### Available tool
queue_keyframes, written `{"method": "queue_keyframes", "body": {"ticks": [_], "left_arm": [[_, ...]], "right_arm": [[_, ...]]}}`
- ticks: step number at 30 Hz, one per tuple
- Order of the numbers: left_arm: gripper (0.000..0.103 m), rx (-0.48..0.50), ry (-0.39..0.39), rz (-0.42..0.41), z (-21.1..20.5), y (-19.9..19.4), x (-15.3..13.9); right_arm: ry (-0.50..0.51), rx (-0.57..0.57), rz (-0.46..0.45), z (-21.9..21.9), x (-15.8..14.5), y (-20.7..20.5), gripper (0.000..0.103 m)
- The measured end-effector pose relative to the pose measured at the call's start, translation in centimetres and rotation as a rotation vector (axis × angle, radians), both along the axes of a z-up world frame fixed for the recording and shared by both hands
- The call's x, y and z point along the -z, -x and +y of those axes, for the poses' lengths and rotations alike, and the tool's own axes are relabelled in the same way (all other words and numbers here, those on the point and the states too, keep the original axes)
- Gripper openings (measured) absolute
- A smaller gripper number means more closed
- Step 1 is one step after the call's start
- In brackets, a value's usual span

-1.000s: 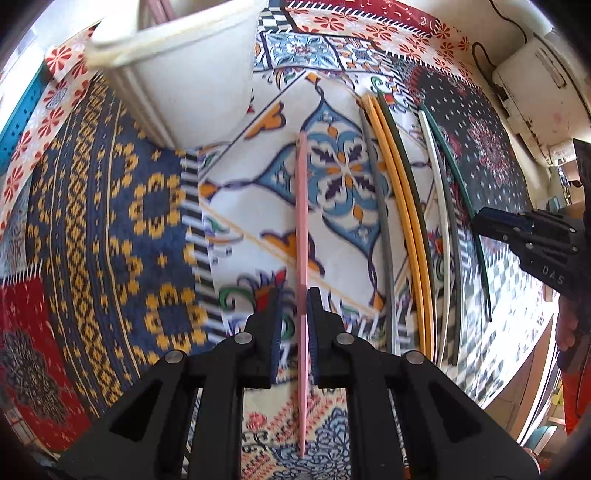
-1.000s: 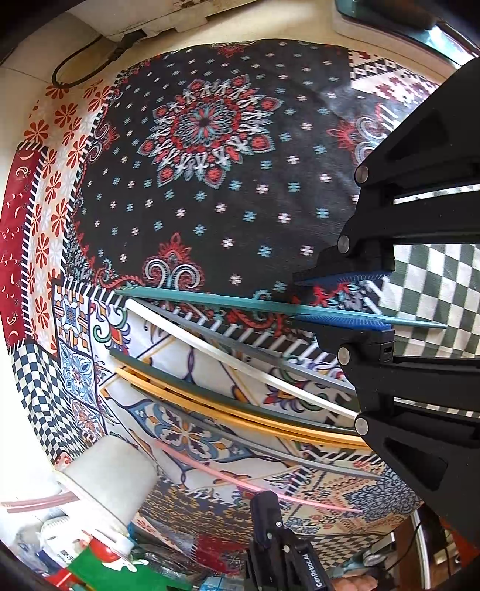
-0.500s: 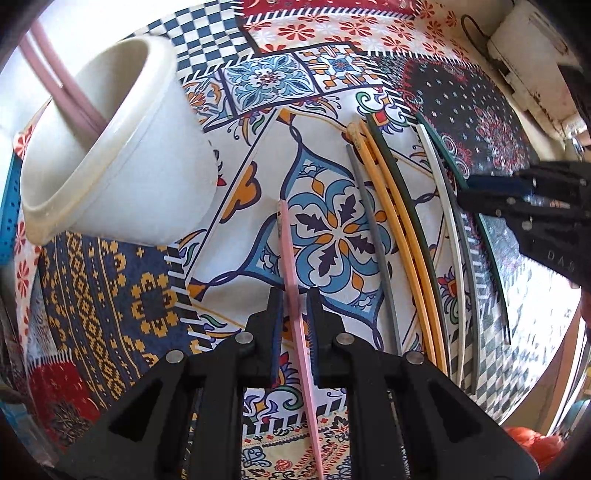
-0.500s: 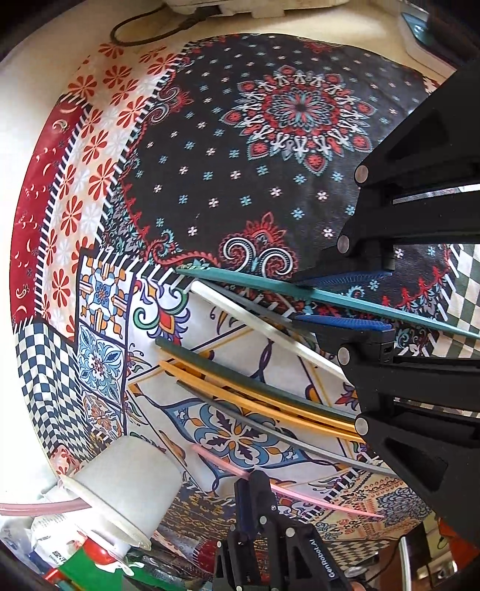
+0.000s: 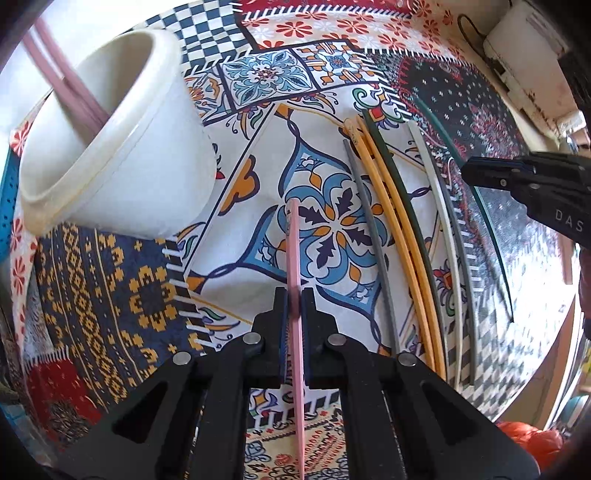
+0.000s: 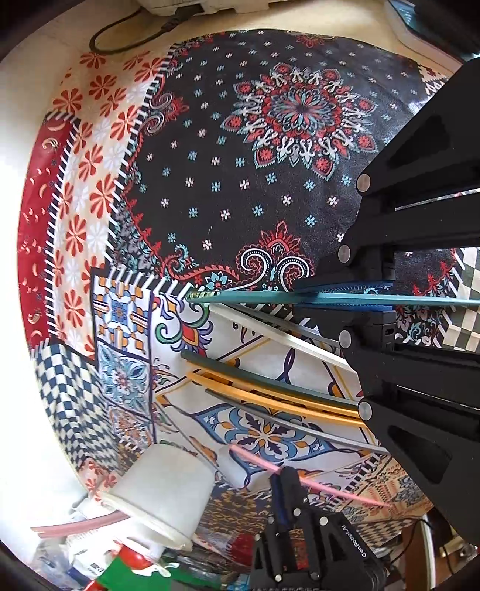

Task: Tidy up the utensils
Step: 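Grasp teal stick with right tool while left tool lifts pink stick, then carry pink stick in left tool and teal stick in right tool to cup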

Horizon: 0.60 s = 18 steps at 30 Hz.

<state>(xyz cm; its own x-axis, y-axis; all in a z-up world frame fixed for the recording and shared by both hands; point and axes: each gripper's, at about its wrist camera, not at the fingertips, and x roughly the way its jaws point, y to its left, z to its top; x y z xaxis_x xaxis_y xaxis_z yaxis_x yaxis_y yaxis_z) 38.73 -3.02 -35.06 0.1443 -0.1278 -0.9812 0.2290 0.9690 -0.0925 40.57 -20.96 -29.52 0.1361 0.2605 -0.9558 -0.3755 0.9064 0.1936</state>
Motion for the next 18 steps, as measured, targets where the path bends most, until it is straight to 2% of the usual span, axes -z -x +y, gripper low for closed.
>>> {"method": "queue_keyframes", "body": {"ticks": [5, 9, 18], "left_arm": [[0.005, -0.041, 0.041, -0.044, 1.3, 1.7, -1.8], [0.005, -0.074, 0.073, -0.079, 2.6, 3.3, -3.6], [0.005, -0.145, 0.101, -0.209, 4.2, 7.5, -8.5]], "right_arm": [[-0.03, 0.028, -0.054, -0.7, -2.4, 0.9, 0.006], [-0.061, 0.051, -0.108, -1.6, -4.4, 3.2, 0.005], [-0.121, 0.07, -0.223, -3.5, -9.4, 6.9, 0.005]]}}
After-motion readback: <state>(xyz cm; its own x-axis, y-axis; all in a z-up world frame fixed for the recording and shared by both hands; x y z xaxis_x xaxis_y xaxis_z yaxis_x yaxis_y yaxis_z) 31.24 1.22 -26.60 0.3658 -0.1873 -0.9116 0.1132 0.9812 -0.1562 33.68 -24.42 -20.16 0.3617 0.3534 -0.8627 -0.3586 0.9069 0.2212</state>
